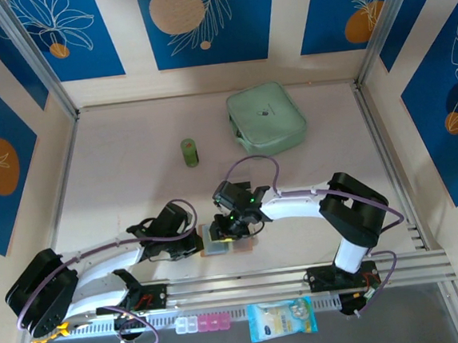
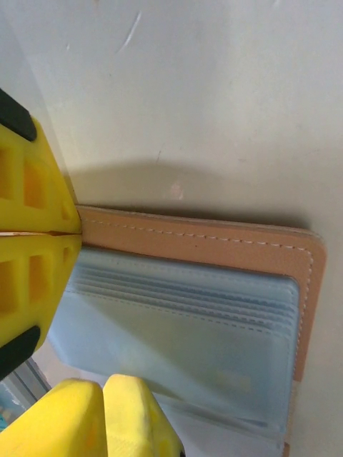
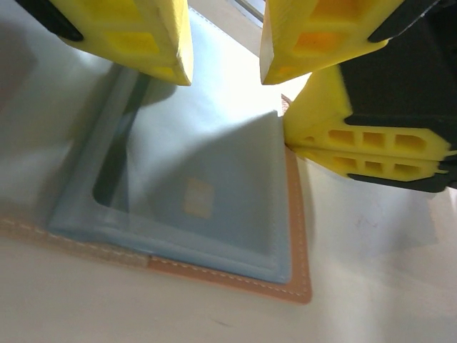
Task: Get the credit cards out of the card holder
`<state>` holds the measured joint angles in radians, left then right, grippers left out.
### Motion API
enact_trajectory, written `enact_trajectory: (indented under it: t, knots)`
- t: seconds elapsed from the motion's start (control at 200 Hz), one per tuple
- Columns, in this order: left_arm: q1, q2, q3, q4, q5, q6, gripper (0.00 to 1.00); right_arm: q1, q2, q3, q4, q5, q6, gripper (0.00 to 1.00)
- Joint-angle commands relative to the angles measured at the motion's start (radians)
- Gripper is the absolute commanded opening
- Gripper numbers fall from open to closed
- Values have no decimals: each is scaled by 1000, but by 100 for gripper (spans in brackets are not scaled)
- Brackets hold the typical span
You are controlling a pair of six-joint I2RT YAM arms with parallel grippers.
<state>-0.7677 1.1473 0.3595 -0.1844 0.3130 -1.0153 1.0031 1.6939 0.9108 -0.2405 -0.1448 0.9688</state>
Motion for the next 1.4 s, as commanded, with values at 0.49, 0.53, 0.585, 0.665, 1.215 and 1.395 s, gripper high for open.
enact_trajectory:
  t: [0.49, 0.53, 0.585, 0.665, 1.215, 1.395]
  knots:
    - [4, -42, -27, -54, -15, -9, 8, 9, -33, -11, -92, 71, -17, 31]
    - [5, -47, -25, -54, -16, -11, 8, 9, -30, -16, -86, 68, -16, 31]
    - [4, -57, -18, -57, -17, -12, 8, 7, -26, -20, -75, 62, -14, 31]
    - [4, -74, -4, -72, -24, -14, 8, 5, -23, -27, -65, 56, -9, 31]
    - [3, -91, 77, -61, -16, -35, 20, -15, -48, -97, 17, 15, 7, 27]
    - [1, -36, 93, -2, 7, -45, 25, -27, -56, -127, 58, -7, 20, 25]
